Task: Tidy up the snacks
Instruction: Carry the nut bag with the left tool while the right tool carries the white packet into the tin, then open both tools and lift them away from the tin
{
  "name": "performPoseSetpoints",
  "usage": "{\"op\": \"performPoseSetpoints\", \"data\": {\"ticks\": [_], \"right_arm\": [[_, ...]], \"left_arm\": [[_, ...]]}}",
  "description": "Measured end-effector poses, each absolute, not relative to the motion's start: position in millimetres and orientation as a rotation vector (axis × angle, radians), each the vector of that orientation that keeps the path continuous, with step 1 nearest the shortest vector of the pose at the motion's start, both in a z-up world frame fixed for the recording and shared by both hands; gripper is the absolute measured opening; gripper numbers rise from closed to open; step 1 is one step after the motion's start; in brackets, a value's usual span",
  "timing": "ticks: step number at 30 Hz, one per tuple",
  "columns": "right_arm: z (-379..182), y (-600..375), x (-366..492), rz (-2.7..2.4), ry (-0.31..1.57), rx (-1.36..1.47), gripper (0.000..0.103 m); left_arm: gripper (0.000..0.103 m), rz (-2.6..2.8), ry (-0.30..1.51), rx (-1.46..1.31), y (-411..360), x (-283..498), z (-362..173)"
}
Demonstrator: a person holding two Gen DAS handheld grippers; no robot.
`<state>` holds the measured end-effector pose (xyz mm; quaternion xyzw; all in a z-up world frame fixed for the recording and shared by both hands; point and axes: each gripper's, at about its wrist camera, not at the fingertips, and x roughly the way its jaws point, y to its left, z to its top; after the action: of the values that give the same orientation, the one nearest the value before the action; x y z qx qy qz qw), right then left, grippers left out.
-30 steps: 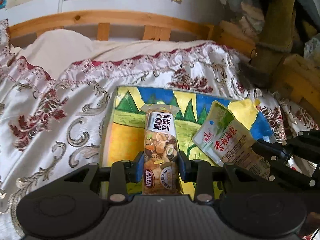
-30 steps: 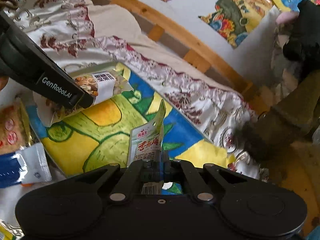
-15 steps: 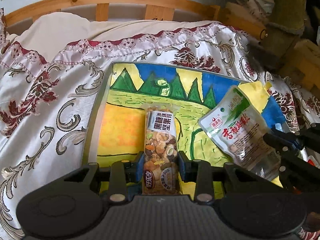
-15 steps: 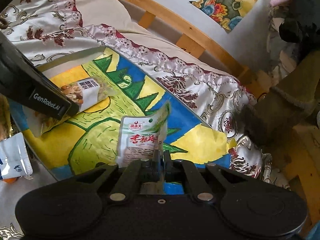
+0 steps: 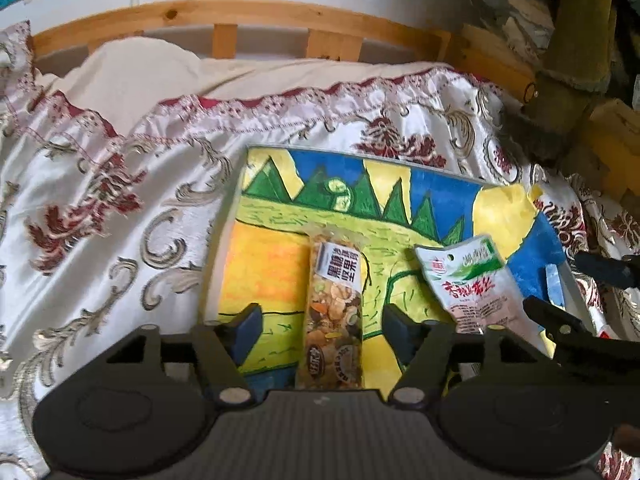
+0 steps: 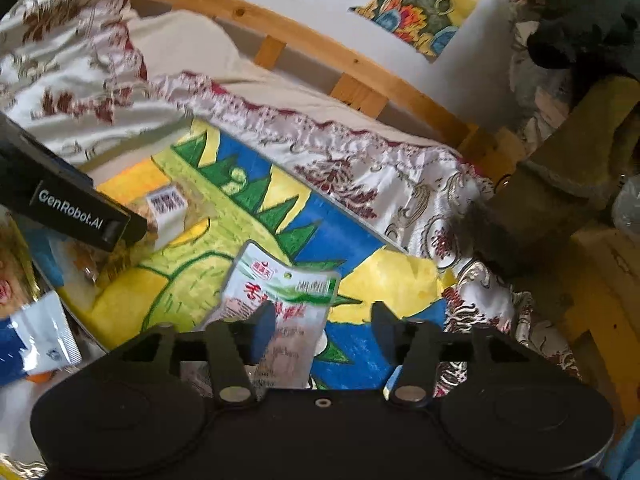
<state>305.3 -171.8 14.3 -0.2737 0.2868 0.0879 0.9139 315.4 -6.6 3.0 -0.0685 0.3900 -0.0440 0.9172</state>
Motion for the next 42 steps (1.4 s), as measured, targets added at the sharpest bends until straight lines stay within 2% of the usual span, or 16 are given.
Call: {"op": "performPoseSetpoints", "data": {"ticks": [3,11,16,22,30,42], "right_arm": [[29,-176,296,0.180,0.573,-0.524,0.071],[75,-190,258,0.188,0.514,-0.417,0.088],[104,-197,225,0.197,0.461,-0.372,0.098],[132,-213,174,0.207,0.399,-0.266,0.102],[152,-229,100,0.191,0.326,-0.155,0.102],[138,-246,16,0.144,0.297,-0.068,0.102]], "left_arm": [[0.084,-0.084,0.771,-0.147,-5,304,17],[0.098,-0.061,0.682,-0.131,-3,267,59],[0.101,-0.045,0.615,-0.094,-4,236,81],[0.103,-0.029,0.549,-0.066,-4,186,99],[0.103,-0.035,0.511,-0.077,3,117,110],[0.103,-0.023,0.515,-0.053,6,40,109]]}}
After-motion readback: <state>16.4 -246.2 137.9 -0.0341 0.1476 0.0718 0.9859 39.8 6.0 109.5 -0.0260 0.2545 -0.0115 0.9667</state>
